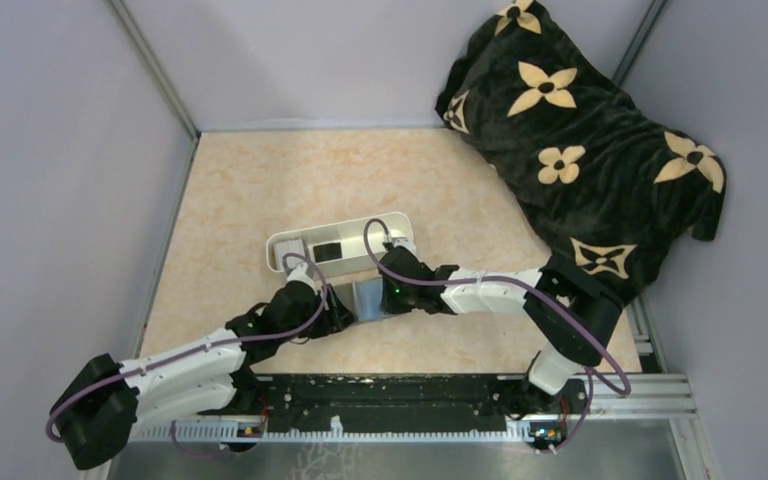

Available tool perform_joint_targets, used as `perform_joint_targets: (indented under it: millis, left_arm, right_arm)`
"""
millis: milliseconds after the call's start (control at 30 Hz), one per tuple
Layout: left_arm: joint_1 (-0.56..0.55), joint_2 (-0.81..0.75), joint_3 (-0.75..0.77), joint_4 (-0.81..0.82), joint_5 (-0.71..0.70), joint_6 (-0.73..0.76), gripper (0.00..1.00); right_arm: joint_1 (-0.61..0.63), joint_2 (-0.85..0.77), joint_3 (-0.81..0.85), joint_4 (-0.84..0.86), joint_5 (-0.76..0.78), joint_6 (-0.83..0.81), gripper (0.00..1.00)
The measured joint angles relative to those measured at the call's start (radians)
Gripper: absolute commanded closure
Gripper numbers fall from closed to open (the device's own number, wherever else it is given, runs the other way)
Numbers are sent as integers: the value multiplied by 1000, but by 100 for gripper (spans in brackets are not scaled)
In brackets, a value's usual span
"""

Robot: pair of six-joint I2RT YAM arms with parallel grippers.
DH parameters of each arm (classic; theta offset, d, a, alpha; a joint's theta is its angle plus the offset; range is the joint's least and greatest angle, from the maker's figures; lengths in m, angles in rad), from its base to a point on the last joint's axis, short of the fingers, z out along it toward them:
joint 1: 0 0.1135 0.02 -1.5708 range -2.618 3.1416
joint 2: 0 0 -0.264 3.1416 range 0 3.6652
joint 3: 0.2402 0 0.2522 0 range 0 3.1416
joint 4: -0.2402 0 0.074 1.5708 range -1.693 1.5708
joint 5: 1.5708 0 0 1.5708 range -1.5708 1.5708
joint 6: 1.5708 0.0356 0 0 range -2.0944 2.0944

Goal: Take the credit cards out of the card holder

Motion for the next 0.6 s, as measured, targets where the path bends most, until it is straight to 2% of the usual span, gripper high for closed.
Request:
perform_joint_targets:
  millis: [300,600]
  left_arm:
    - [0,-96,6,-130,0,3,33]
    - [0,-255,98,-298,2,18,33]
  right_arm:
    - [2,27,40,14,-16,-14,100]
    - [2,77,68,29,-30,-18,100]
